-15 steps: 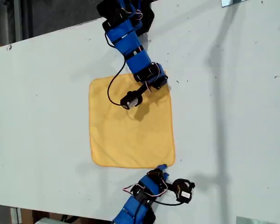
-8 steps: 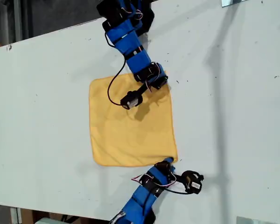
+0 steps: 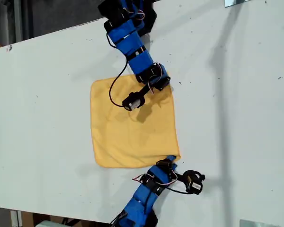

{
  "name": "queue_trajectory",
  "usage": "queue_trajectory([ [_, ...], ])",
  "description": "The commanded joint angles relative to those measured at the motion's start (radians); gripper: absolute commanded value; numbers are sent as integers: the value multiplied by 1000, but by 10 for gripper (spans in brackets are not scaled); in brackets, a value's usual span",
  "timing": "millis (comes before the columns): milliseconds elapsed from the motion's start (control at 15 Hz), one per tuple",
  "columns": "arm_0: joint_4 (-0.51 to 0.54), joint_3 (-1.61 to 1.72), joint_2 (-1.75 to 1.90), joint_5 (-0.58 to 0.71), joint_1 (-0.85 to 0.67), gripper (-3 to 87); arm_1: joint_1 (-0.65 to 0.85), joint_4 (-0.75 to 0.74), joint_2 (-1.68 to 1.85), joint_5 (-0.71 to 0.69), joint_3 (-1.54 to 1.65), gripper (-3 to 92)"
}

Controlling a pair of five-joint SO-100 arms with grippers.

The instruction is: Grasp corners of a square towel and fold twice.

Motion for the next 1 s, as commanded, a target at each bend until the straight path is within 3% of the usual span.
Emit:
queue_trajectory([
  [0,-86,14,-18,23,-23,85,-17,8,12,-12,0,-1],
  [67,-144,41,-31,25,-26,-23,-15,6,12,-12,-2,-1],
  [133,-183,60,-37,17,-23,-19,-17,6,14,-12,-3,-1],
  [333,-156,57,-38,21,-18,-18,-21,8,21,-11,-3,-1],
  [400,-107,37,-21,34,-18,-18,-21,8,31,-9,-3,-1],
  [600,207,-124,57,100,-40,-18,-17,77,112,-6,-32,-1],
  [733,362,-252,71,175,-66,-18,-11,155,166,-11,-91,-1],
  [933,445,-339,114,279,-106,-18,18,198,247,-34,-114,-1],
])
